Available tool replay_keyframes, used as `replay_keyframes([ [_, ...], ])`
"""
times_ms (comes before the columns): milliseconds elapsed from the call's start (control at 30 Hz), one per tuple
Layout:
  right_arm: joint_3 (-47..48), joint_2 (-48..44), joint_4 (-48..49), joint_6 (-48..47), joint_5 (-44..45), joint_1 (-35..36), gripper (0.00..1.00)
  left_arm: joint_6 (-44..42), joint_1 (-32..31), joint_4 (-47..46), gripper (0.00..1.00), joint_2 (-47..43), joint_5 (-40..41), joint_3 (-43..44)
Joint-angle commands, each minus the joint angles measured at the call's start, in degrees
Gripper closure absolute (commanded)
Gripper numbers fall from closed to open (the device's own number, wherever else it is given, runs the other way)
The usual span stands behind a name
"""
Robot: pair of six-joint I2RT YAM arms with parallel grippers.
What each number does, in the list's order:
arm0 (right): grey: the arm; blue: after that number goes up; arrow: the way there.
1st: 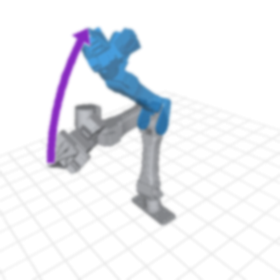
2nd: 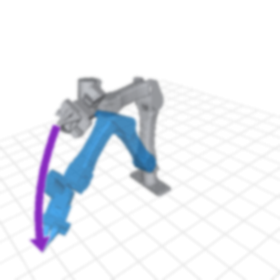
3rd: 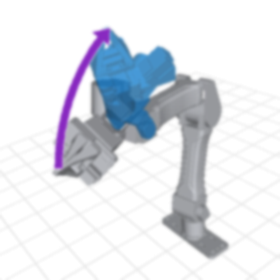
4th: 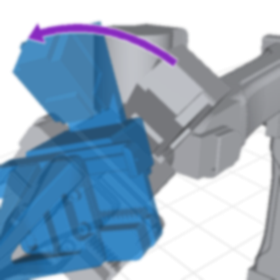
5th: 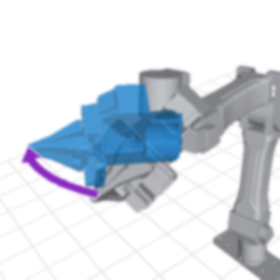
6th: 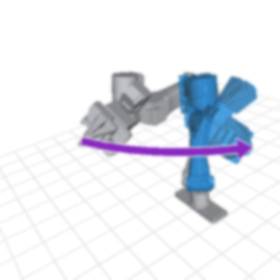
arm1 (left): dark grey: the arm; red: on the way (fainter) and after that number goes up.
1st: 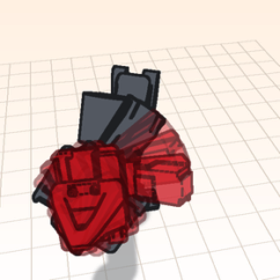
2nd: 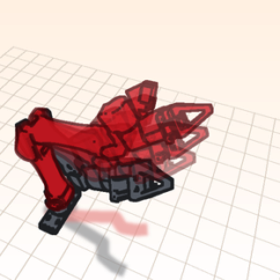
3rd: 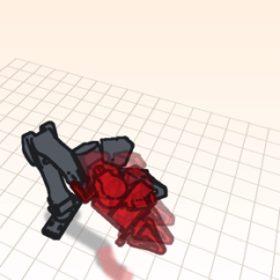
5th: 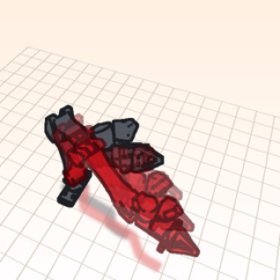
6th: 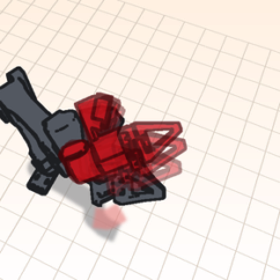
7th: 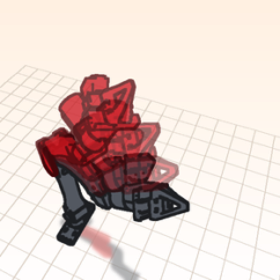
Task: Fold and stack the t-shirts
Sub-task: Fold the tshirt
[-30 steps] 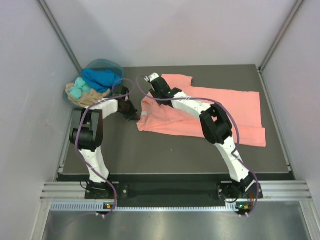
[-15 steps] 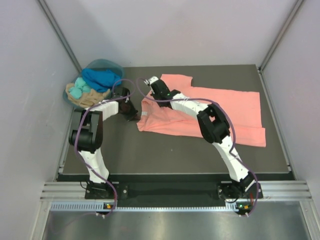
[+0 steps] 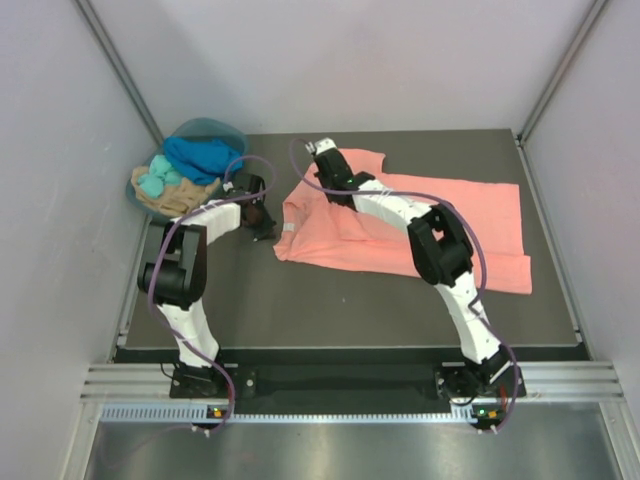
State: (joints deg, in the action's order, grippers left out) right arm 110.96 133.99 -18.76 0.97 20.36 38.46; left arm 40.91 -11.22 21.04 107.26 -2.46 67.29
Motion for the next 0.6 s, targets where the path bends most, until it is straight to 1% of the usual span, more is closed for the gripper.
replay_keyframes([
  [0, -1.7, -5.8, 3.2, 3.3, 0.5, -2.6, 1.0, -2.8, 0.0, 7.3, 1.0, 2.7, 9.0, -2.7],
  [100, -2.6, -6.0, 3.6, 3.9, -0.7, -3.0, 1.0, -2.8, -0.3, 7.8, 1.0, 3.1, 10.2, -2.6],
  [300, -1.4, -4.9, 2.0, 4.0, -1.9, -3.8, 0.99, -3.0, -0.5, 8.4, 1.0, 3.2, 10.9, -2.4],
  [333, -0.7, -4.4, 1.4, 4.0, -2.7, -3.8, 0.95, -2.9, -0.5, 8.7, 1.0, 3.0, 11.0, -2.2],
  [367, 0.1, -4.4, 0.3, 3.6, -2.9, -4.1, 0.87, -2.9, -0.5, 9.0, 1.0, 3.1, 10.9, -1.6],
  [500, -1.1, -6.9, -0.7, 2.2, -2.0, -4.1, 0.73, -3.0, -0.5, 12.4, 1.0, 3.0, 10.5, 2.0],
  [567, -3.9, -9.8, -0.5, 1.7, -2.7, -3.9, 0.71, -3.0, -0.5, 14.8, 0.97, 2.1, 9.6, 4.9],
])
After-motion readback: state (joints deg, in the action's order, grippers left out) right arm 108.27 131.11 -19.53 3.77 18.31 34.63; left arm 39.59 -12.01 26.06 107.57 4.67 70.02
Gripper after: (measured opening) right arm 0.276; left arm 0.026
